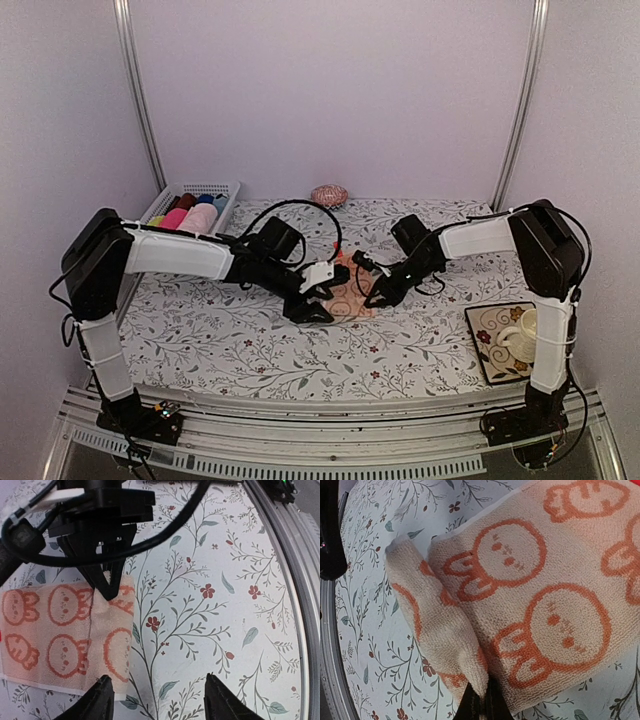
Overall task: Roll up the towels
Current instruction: Roll the towel at the center of the board.
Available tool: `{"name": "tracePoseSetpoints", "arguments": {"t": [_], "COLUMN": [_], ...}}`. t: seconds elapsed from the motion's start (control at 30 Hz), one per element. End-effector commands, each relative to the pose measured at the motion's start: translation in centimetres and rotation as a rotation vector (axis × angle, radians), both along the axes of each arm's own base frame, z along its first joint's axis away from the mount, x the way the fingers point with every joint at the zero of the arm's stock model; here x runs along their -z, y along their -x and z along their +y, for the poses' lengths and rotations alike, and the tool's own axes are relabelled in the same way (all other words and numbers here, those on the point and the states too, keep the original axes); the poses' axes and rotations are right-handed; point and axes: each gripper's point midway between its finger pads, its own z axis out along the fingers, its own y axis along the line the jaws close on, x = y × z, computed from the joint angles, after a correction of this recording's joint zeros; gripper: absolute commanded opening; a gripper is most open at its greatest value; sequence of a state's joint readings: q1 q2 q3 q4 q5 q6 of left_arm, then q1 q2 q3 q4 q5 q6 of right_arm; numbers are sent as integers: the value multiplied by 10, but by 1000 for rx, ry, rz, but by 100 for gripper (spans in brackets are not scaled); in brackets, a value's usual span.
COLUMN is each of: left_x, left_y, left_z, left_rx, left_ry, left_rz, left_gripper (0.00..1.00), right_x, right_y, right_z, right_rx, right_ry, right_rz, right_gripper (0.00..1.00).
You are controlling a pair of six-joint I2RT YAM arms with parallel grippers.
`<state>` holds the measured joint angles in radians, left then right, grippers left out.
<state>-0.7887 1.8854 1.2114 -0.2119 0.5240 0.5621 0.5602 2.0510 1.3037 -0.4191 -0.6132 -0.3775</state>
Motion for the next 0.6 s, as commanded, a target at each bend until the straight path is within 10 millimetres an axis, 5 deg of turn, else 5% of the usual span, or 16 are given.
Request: {"name": "tracePoseSetpoints", "arguments": {"t": [0.0,0.3,0.57], "left_x": [-1,3,47], "left_y": [-7,-13,-14], "left_z": [-7,-25,-23], "left_rx": [7,19,-3], "left_ry": [1,40,-7], "left_rz": [-107,-96,6], "left_gripper": [60,58,49], "right_x": [10,7,12], "right_y": [-1,0,0], "right_z": [-3,-2,-4], "right_rx": [50,41,45], "right_ry": [22,15,23], "right_rz": [99,88,93], "right_gripper": [2,2,2]}}
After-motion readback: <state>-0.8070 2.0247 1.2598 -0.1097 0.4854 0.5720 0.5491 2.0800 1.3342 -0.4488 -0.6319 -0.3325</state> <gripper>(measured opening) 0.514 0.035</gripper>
